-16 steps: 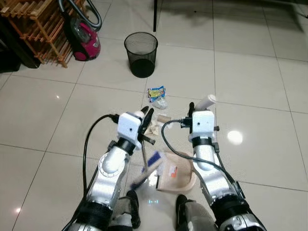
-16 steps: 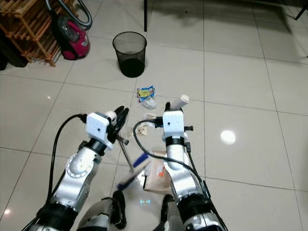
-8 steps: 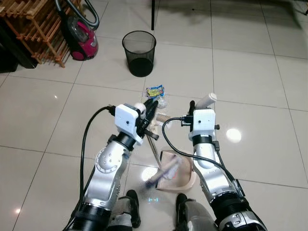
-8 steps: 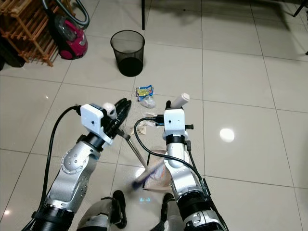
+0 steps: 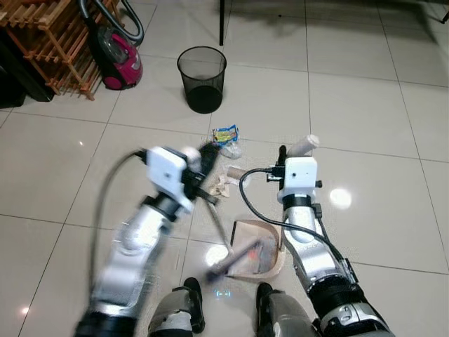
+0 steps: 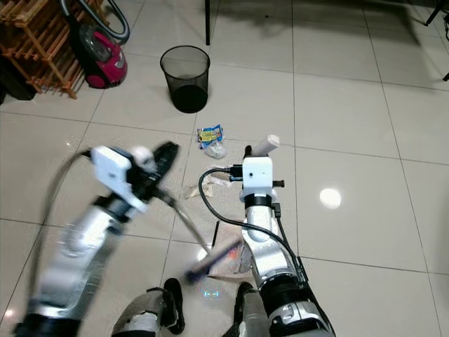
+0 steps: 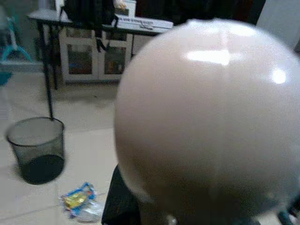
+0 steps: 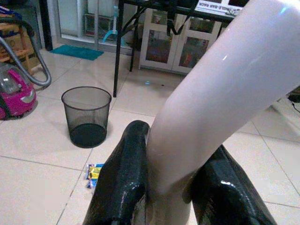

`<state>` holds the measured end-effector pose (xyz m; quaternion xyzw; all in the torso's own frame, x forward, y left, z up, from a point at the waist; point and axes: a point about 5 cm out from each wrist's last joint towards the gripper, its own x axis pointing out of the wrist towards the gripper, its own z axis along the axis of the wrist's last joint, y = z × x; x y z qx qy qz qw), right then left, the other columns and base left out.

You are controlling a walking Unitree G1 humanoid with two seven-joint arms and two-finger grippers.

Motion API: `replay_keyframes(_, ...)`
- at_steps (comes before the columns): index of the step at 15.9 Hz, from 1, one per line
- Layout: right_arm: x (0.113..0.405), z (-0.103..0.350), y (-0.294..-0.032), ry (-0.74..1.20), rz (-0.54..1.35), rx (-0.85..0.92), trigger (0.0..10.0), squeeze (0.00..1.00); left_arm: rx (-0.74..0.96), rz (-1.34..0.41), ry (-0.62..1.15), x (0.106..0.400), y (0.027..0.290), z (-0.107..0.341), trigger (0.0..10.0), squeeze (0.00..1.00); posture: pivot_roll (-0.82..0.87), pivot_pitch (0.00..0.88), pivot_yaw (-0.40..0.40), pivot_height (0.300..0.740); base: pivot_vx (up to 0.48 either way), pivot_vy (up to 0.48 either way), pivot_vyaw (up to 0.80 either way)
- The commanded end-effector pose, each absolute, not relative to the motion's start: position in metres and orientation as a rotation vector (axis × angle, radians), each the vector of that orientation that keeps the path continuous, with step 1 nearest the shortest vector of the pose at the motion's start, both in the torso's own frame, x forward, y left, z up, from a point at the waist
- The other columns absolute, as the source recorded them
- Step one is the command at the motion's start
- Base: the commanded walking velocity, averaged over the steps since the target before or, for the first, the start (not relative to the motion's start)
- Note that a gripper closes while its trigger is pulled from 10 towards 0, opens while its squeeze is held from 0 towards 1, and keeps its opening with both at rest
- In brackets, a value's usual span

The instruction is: Sweep floor

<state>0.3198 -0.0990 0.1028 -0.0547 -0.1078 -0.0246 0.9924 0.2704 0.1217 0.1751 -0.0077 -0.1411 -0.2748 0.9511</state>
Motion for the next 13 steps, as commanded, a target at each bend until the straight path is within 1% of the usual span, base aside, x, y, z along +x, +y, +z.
replay_keyframes(1,0.317,0.093,-0.105,-0.172,-0.064,-0.094,10.0,0.0,-0.017,-0.574,-0.343,0.264,0.128,0.193,10.0,0.0,0.05,0.213,0.023,0.74,0.0,0.0,0.0)
replay_keyframes(5,0.319,0.095,-0.115,-0.18,-0.082,-0.083,10.0,0.0,0.007,-0.574,-0.39,0.263,0.147,0.224,10.0,0.0,0.06,0.179,0.025,0.74,0.0,0.0,0.0)
replay_keyframes(6,0.319,0.099,-0.119,-0.184,-0.102,-0.064,10.0,0.0,0.035,-0.541,-0.418,0.266,0.155,0.235,10.0,0.0,0.06,0.168,0.026,0.74,0.0,0.0,0.0)
replay_keyframes(7,0.32,0.108,-0.127,-0.204,-0.132,-0.047,10.0,0.0,0.086,-0.466,-0.432,0.269,0.163,0.242,10.0,0.0,0.06,0.163,0.027,0.74,0.0,0.0,0.0)
replay_keyframes(8,0.32,0.112,-0.129,-0.212,-0.142,-0.042,10.0,0.0,0.101,-0.438,-0.425,0.271,0.166,0.243,10.0,0.0,0.06,0.16,0.029,0.74,0.0,0.0,0.0)
replay_keyframes(10,0.319,0.136,-0.15,-0.252,-0.214,0.012,10.0,0.0,0.171,-0.353,-0.333,0.275,0.176,0.233,10.0,0.0,0.05,0.153,0.04,0.74,0.0,0.0,0.0)
replay_keyframes(13,0.314,0.182,-0.172,-0.342,-0.253,0.028,10.0,0.0,0.208,-0.279,-0.283,0.274,0.179,0.22,10.0,0.0,0.03,0.145,0.053,0.74,0.0,0.0,0.0)
